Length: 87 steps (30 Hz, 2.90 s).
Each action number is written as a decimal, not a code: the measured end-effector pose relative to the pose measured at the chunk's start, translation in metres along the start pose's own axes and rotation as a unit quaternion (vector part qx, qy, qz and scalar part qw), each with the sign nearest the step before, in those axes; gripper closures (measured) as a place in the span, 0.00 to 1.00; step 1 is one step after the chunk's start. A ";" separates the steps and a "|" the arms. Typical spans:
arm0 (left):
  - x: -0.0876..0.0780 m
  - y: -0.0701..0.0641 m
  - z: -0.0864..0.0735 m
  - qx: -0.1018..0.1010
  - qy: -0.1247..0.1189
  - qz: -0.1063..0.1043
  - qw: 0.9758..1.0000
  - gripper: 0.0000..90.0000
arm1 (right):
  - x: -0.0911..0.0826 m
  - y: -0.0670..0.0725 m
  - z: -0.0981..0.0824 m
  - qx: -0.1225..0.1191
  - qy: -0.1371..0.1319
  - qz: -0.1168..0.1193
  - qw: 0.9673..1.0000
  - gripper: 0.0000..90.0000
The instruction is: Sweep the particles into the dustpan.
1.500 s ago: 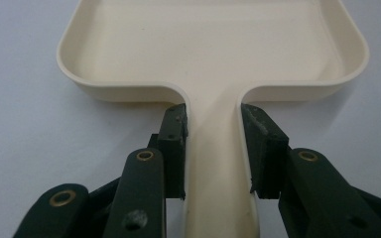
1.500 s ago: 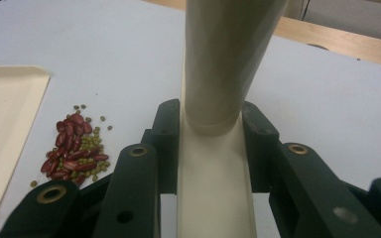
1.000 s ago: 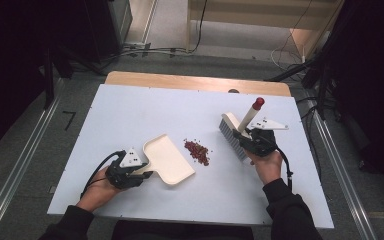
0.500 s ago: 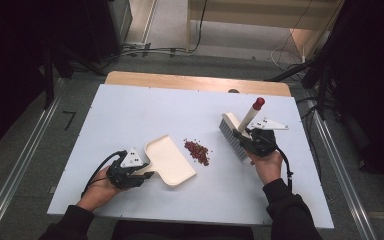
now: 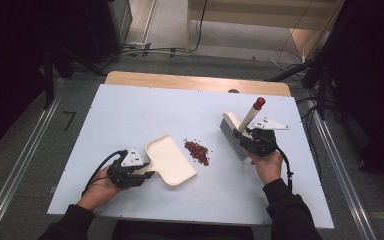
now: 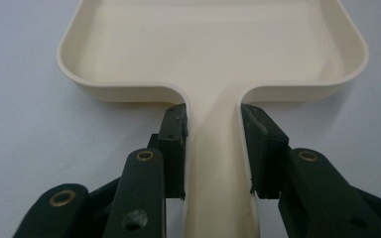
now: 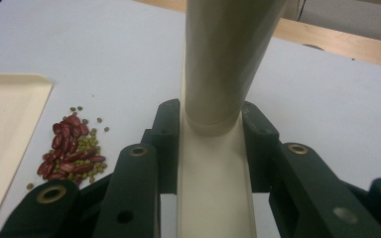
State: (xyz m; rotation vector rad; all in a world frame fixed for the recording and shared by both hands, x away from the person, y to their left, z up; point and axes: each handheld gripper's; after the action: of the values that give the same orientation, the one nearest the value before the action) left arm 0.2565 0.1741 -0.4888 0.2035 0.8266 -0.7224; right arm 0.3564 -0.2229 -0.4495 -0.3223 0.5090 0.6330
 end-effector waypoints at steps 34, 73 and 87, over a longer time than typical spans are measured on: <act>0.010 -0.004 0.013 0.015 0.006 -0.011 1.000 0.74 | 0.022 0.038 0.024 -0.094 0.011 -0.020 0.995 0.71; 0.012 -0.007 0.021 0.016 0.019 -0.011 1.000 0.74 | 0.046 0.127 0.030 -0.189 0.023 -0.003 0.982 0.70; 0.012 -0.006 0.020 0.016 0.020 -0.012 1.000 0.74 | 0.046 0.156 0.036 -0.192 0.004 0.023 0.981 0.70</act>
State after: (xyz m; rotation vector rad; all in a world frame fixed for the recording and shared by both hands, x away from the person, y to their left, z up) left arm 0.2700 0.1543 -0.4836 0.2381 0.8568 -0.7571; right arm 0.3025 -0.0659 -0.4648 -0.6790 0.4002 0.7761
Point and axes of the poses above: each handheld gripper's, and its own axes: x roughly forward along the jaws, z roughly out of its top, y roughly to its left, and after that the axes turned 11 degrees about -x, right-handed
